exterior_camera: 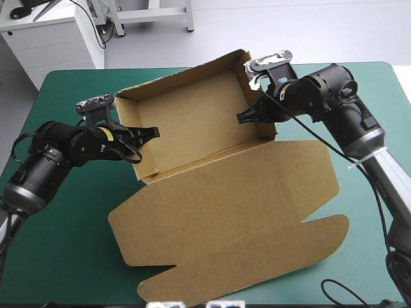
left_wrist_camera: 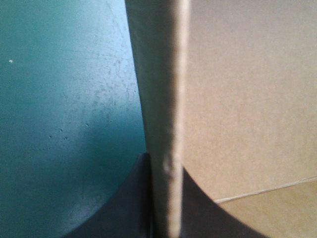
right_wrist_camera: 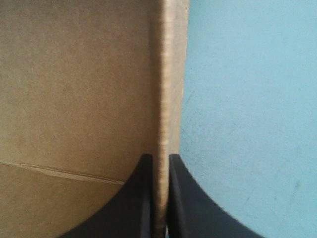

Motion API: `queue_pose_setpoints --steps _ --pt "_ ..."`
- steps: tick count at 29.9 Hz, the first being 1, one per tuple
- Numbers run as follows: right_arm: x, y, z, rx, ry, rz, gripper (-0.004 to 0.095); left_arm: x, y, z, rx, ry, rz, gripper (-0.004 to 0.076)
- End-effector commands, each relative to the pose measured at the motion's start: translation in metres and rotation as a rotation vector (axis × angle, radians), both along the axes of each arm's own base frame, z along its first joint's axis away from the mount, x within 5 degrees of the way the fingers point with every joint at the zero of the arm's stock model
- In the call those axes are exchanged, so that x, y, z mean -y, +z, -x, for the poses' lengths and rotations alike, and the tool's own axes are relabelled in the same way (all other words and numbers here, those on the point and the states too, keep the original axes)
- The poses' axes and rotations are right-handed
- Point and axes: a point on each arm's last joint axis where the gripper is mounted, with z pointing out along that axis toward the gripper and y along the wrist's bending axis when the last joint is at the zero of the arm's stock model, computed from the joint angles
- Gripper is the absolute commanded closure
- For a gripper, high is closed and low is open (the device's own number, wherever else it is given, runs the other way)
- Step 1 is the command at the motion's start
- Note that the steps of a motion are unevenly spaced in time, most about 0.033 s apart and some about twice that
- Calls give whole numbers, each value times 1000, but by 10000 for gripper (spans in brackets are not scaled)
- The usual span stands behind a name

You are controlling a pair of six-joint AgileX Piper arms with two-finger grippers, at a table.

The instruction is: Fold the box

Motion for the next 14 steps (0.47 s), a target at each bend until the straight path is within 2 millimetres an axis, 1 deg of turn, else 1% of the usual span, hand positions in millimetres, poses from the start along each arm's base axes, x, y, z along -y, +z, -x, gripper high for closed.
queue_pose_setpoints --steps 1,4,6,10,12,14 --pt "15 23 7 101 -76 23 920 6 15 -8 39 -53 -28 731" --pt "19 16 5 58 -103 74 922 12 11 -23 -32 -81 -78 731" --pt "18 7 -1 20 -123 110 922 17 5 -36 -89 -107 -117 731" --pt "16 -20 -20 -83 -161 161 922 25 -1 -55 -154 -138 -166 731" --pt "15 -35 -33 -126 -169 175 922 28 -2 -63 -148 -197 -206 731" --pt "14 -49 -43 -164 -172 183 922 30 -2 -68 -141 -207 -212 731"
